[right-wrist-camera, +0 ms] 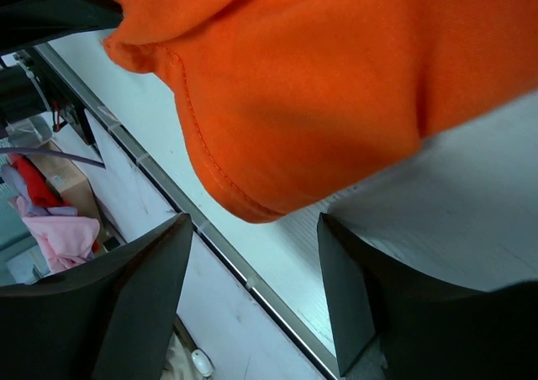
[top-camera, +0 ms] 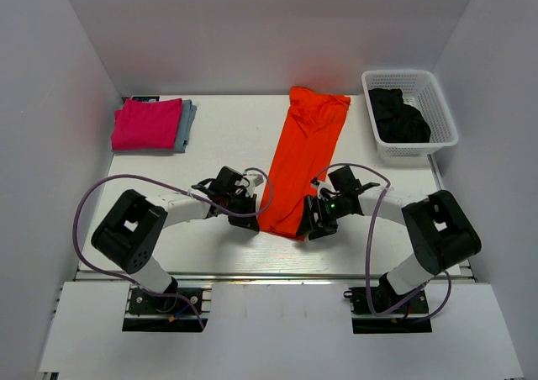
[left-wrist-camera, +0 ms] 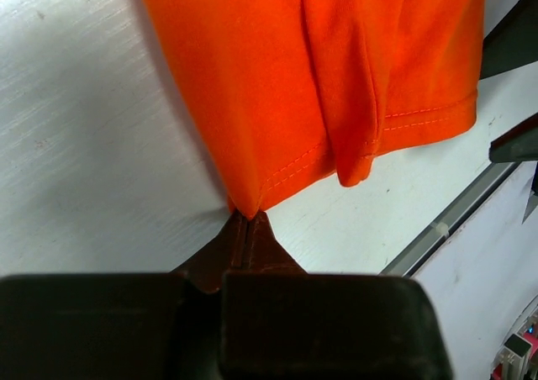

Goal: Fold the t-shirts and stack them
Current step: Grab the bottom of the folded rectangular tshirt with both arms

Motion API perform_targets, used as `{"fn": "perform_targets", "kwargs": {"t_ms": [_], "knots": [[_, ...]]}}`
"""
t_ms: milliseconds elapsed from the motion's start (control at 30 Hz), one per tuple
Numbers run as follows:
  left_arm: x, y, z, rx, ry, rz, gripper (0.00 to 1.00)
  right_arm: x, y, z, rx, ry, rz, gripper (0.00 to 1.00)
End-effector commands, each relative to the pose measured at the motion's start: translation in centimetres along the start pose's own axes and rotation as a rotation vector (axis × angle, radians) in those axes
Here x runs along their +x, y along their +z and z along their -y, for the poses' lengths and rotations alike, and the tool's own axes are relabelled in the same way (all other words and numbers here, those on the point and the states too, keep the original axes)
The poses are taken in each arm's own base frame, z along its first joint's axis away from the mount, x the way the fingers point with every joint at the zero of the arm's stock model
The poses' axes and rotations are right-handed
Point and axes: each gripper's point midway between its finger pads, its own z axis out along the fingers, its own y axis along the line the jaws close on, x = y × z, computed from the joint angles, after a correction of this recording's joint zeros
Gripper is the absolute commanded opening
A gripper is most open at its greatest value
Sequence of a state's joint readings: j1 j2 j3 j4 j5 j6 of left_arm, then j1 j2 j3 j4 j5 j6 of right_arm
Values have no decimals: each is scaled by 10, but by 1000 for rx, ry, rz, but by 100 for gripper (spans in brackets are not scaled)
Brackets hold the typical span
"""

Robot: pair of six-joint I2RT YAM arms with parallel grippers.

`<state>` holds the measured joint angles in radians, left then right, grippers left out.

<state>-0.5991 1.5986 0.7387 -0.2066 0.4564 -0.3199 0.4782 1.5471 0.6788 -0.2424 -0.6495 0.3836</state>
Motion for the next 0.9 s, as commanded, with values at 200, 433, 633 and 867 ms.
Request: {"fn": "perform_targets", "kwargs": {"t_ms": [200,433,633,867], "knots": [[1,-14,0,-44,-3,23,0,-11,7,4,68,23,10,28],[2,-17,-1,-58,-17,40,0,8,0,15,123,49,-12,0],[8,-16,-2,-56,-24,22,0,25,-3,19,121,42,-29,0],[-16,-28,27,69,83,100,0,3,-6,-14,-22,-72,18,0]]}}
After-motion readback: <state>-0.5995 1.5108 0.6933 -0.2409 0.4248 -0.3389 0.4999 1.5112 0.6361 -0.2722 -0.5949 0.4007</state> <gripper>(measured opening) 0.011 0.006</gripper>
